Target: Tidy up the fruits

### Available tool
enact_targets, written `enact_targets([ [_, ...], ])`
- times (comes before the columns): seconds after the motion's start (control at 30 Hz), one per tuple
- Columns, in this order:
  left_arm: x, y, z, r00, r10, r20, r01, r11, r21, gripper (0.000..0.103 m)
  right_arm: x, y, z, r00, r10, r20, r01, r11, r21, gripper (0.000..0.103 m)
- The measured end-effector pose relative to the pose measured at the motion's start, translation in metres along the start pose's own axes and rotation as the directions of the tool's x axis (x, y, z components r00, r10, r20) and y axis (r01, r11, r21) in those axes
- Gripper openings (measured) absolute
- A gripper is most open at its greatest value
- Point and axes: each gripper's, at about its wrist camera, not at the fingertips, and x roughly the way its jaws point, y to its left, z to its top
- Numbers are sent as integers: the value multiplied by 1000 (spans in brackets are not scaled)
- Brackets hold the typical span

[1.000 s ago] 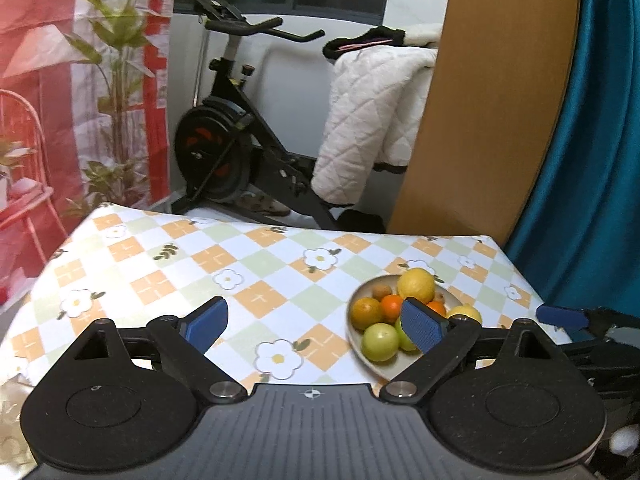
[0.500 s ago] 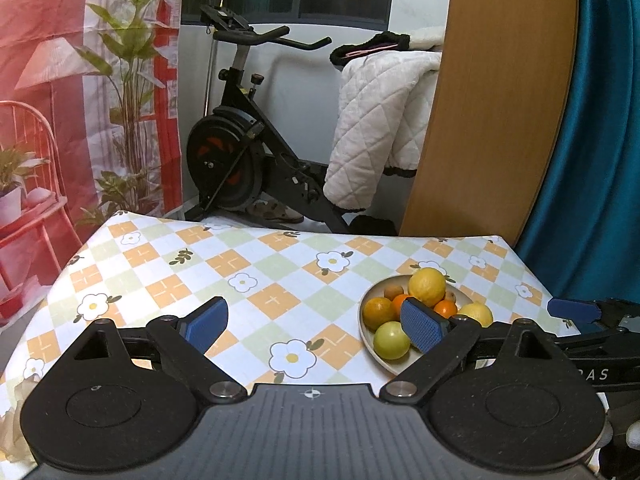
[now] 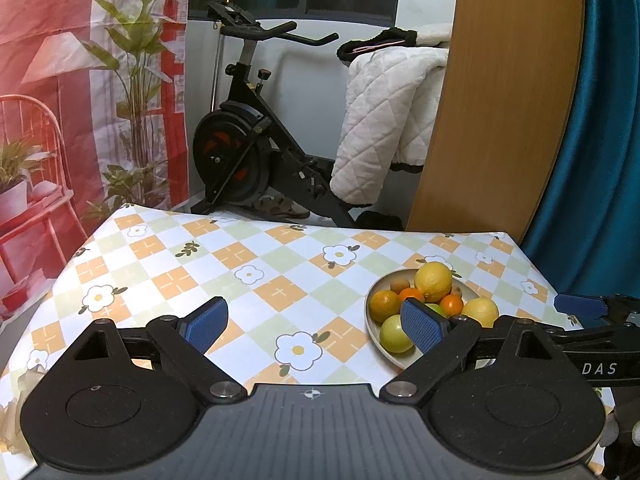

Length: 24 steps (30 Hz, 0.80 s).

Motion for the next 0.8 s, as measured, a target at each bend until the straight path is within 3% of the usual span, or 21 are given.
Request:
enact_targets([
  [0.8,-2,0,-1,1000,13,11,-13,1000,4,95,1,1,0,1000,-1,-1,1,1000,-2,102],
])
